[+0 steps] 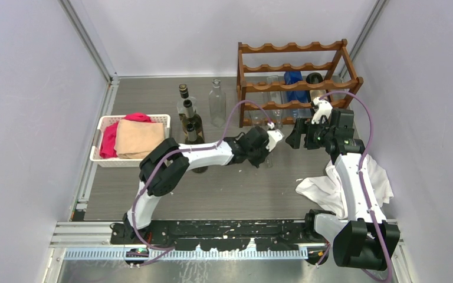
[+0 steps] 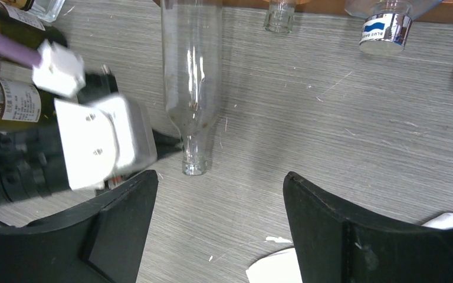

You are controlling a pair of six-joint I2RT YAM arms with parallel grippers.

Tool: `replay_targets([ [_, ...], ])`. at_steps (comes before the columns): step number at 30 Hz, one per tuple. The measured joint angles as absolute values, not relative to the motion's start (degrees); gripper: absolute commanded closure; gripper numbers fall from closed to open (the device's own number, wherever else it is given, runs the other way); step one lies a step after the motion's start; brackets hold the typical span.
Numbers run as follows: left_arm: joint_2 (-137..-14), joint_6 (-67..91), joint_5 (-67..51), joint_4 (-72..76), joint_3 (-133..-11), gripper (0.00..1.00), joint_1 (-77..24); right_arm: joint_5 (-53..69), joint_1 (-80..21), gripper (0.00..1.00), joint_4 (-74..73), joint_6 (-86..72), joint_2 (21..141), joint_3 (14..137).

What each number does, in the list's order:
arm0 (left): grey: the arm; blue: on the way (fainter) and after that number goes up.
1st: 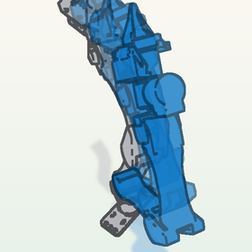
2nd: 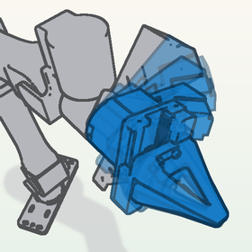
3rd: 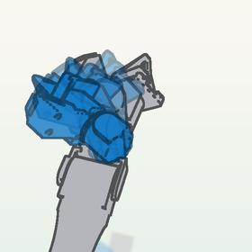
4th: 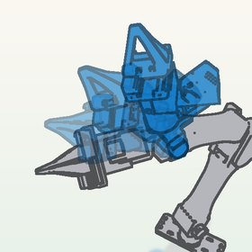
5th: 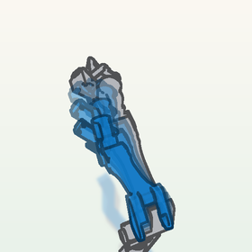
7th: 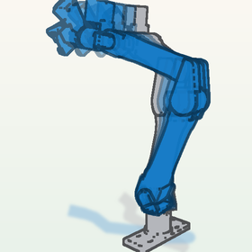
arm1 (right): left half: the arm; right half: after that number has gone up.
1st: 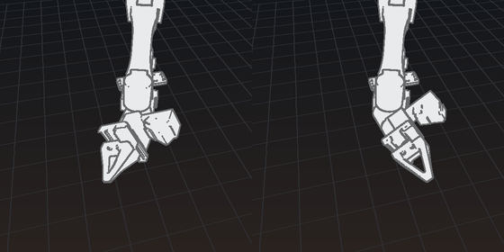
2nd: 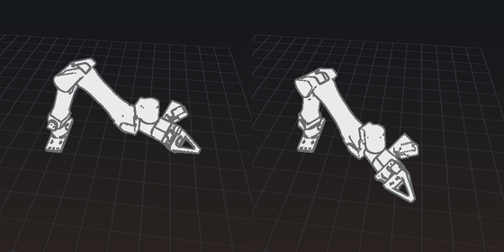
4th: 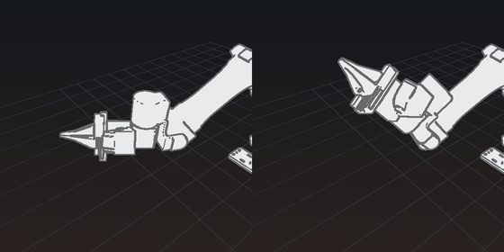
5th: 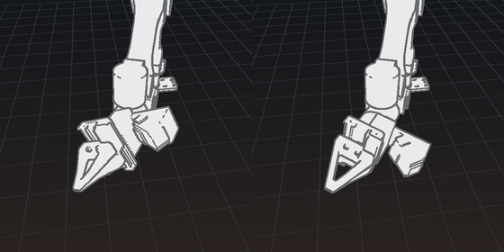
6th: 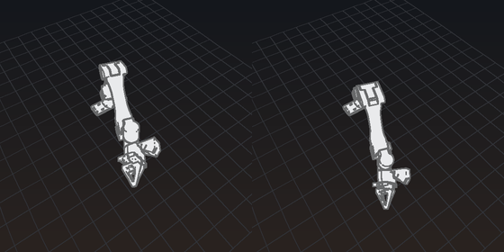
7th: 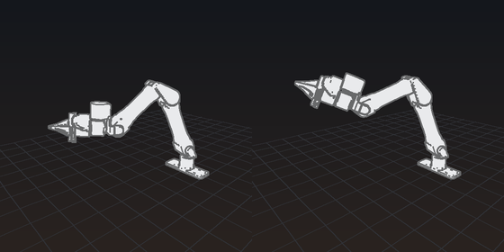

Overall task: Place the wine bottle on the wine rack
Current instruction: Place the wine bottle in the wine rack.

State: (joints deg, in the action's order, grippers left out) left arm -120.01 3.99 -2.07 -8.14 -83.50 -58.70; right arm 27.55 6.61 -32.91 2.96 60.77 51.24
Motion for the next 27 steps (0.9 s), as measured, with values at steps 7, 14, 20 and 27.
replay_targets([
  [7, -120.73, 4.51, -2.74, -8.01, -88.99, 0.90, -55.86, 26.22, 6.70, 0.19, -33.69, 5.85, 60.88, 51.24],
  [14, -115.72, 6.24, -4.47, -8.58, -80.44, 0.89, -56.07, 30.79, 6.87, 0.00, -38.04, 19.09, 64.71, 50.00],
  [20, -105.43, 6.76, -5.85, -11.84, -78.83, 0.87, -57.30, 34.98, 3.31, 0.06, -38.46, 30.87, 64.55, 43.86],
  [27, -89.23, 6.52, -7.16, -15.62, -79.13, 0.84, -58.81, 29.74, -5.91, 0.25, -30.17, 26.13, 72.14, 42.46],
])
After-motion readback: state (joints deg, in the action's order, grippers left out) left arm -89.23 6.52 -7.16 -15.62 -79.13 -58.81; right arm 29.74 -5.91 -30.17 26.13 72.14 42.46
